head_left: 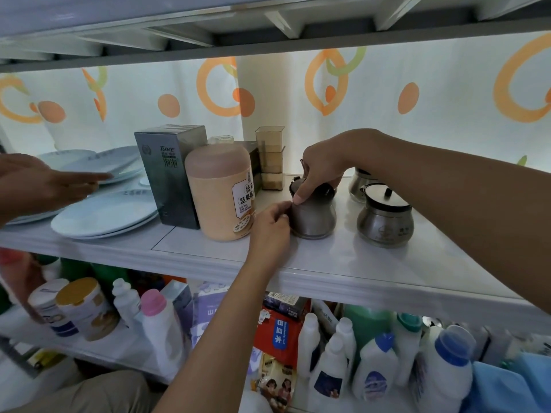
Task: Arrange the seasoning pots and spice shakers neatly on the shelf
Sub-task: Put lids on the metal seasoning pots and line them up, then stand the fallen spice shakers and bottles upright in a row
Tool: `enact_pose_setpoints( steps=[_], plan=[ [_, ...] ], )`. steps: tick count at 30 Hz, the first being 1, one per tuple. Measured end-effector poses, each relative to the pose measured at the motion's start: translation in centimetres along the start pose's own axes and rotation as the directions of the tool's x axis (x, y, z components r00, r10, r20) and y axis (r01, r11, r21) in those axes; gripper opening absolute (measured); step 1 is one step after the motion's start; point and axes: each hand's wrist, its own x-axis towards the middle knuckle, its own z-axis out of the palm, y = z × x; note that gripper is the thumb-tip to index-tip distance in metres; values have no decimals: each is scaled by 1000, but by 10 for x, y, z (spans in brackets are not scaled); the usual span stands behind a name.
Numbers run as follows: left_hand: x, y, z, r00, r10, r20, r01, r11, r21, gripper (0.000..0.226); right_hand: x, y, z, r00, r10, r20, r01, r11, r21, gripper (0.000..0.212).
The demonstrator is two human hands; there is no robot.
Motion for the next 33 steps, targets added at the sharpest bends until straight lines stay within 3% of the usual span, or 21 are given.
enact_pose_setpoints(
  steps=[8, 10, 14, 17, 23, 30, 33],
  plan=[
    [-8, 12, 2, 999, -23, -49, 20, 998, -63, 40, -9, 4, 5, 1000, 20, -22, -19, 998, 52, 66],
    [-11, 20, 2, 994, 34, -104, -39, 998, -50, 40, -13, 9, 8, 999, 11, -49, -7, 997, 76, 75],
    [-12, 55, 5, 978, 151, -144, -160, 986, -51, 35, -37, 22, 8, 966, -12, -258, 81, 963, 258, 73],
    [-13, 85, 7, 960, 223, -167, -236, 970, -63, 36, -68, 31, 8, 922, -56, -382, 245, 851, 466, 59],
    [-20, 131, 36, 951, 306, -35, -308, 945, -105, 30, -126, 69, 10, 840, 18, -542, 384, 686, 618, 40],
    [-20, 164, 94, 915, 312, 257, -282, 948, -145, 23, -177, 131, 12, 827, 157, -539, 316, 664, 678, 37],
    [-18, 174, 115, 906, 264, 331, -228, 963, -145, 24, -182, 151, 16, 831, 201, -519, 310, 607, 732, 35]
  ],
)
